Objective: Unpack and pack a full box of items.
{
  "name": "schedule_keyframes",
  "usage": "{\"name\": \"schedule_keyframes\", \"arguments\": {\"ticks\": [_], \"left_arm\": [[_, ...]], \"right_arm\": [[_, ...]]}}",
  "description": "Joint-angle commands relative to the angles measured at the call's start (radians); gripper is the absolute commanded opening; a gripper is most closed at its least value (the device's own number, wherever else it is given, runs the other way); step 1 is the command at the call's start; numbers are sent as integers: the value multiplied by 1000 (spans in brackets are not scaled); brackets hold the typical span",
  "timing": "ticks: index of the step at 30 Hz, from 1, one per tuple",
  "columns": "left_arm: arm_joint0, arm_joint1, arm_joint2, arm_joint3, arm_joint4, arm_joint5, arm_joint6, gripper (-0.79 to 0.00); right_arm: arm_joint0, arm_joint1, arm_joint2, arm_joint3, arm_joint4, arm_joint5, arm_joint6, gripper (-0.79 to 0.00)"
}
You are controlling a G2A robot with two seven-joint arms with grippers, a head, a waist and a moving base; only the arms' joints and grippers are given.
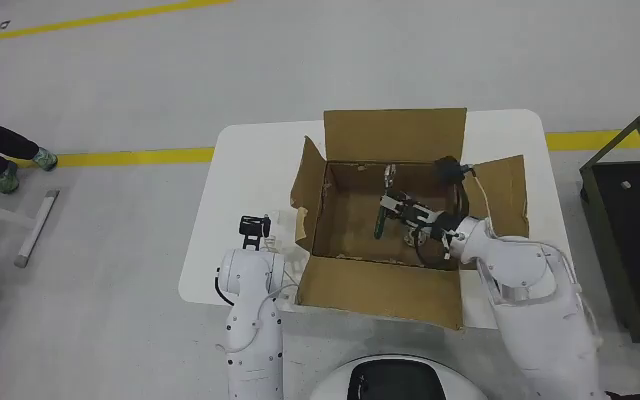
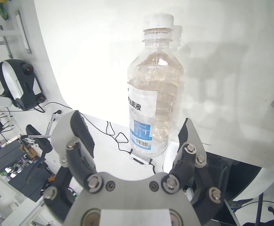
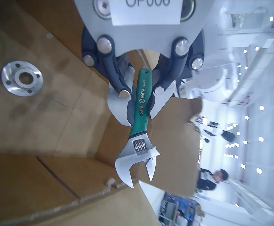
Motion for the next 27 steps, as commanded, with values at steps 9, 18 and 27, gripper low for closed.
{"name": "schedule_keyframes", "arguments": {"ticks": [9, 18, 27], "left_arm": [[0, 0, 0, 0, 0, 0, 0, 0], [0, 0, 0, 0, 0, 0, 0, 0], [0, 0, 0, 0, 0, 0, 0, 0]], "right_arm": [[-111, 19, 153, -129, 342, -89, -15, -785], [-248, 31, 172, -249, 407, -106, -43, -785], [-248, 31, 172, -249, 407, -106, -43, -785]]}}
